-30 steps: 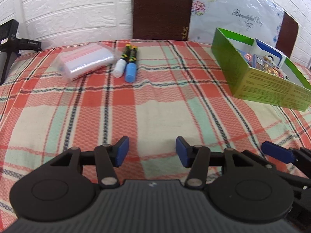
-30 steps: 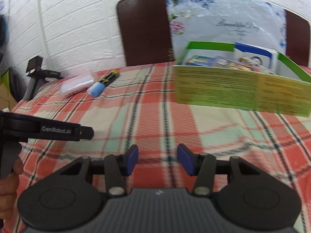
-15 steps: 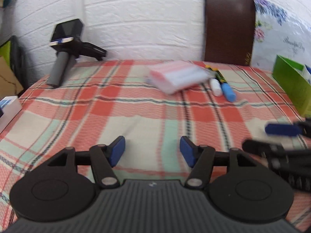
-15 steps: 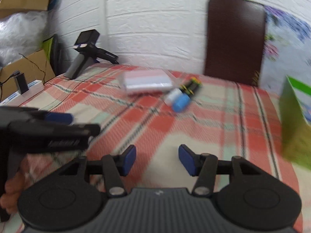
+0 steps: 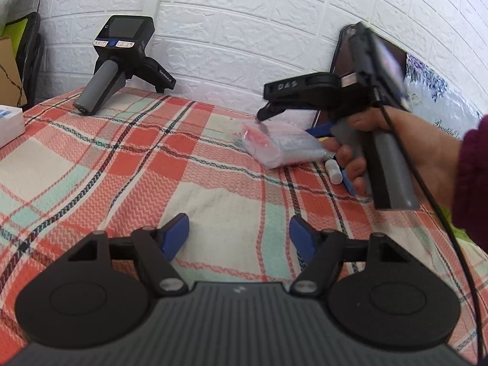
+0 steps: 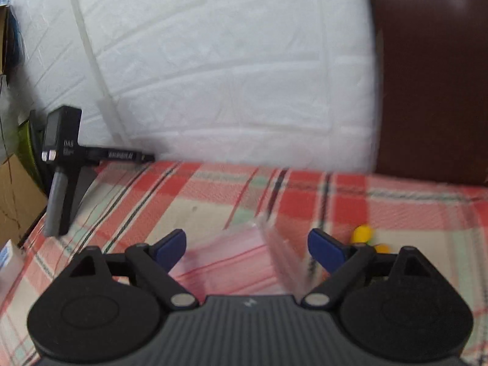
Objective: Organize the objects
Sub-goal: 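Move the right gripper to the clear zip bag and grasp it, then close the left gripper on the zip bag while the right gripper holds it, then carry the zip bag with both grippers into the green box and release, then move the right gripper to the blue-capped black marker and grasp it, then grasp the blue-capped marker with the left gripper while the right gripper releases it, then carry the marker with the left gripper into the green box and release, then move the right gripper to the white-capped Flash Color marker and grasp it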
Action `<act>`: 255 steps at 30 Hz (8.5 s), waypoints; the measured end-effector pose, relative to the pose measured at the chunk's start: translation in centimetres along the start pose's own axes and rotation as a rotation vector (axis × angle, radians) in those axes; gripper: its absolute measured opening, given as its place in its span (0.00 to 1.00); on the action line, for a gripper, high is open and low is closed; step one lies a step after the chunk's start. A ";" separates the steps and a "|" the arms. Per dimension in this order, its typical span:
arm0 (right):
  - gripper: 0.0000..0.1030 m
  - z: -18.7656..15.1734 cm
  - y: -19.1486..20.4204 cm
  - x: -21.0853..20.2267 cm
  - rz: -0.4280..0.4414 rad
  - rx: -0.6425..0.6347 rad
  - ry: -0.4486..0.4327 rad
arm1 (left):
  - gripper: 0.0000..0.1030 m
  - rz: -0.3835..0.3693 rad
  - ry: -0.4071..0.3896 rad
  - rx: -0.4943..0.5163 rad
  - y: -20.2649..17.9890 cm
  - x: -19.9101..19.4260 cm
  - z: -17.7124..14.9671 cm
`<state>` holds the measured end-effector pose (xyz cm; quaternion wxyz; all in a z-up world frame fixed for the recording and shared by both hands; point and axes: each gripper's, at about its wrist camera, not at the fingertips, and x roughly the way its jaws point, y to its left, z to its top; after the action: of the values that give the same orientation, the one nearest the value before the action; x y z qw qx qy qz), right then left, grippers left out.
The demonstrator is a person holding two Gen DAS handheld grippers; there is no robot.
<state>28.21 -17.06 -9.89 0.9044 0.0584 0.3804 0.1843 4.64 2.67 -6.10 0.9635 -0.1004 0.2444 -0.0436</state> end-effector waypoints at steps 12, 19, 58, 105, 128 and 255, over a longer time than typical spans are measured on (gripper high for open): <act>0.55 -7.1 5.6 -5.3 0.114 -0.242 0.120 | 0.70 -0.145 0.081 -0.319 4.2 -0.7 2.8; 0.52 -15.4 3.0 -15.1 0.109 -0.117 0.053 | 0.69 -0.288 0.211 -0.223 0.9 -4.6 -0.3; 0.36 -24.8 -14.9 -33.3 0.100 0.576 -0.325 | 0.41 -0.543 0.481 0.063 -21.5 -1.6 0.2; 0.66 -17.3 -24.2 -32.8 -0.570 0.326 -0.608 | 0.53 -0.365 0.203 0.404 -36.4 7.0 5.8; 0.67 -21.8 -17.9 -31.5 -0.527 0.325 -0.464 | 0.56 -0.311 0.235 0.407 -30.4 2.7 2.2; 0.21 -13.6 -5.3 -12.8 -0.014 0.272 -0.154 | 0.75 0.194 0.112 0.130 -0.1 4.3 2.4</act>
<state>11.82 -27.26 -12.23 0.9158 0.1917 0.3320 0.1197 9.54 2.43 -5.98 0.9526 -0.0109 0.3028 0.0285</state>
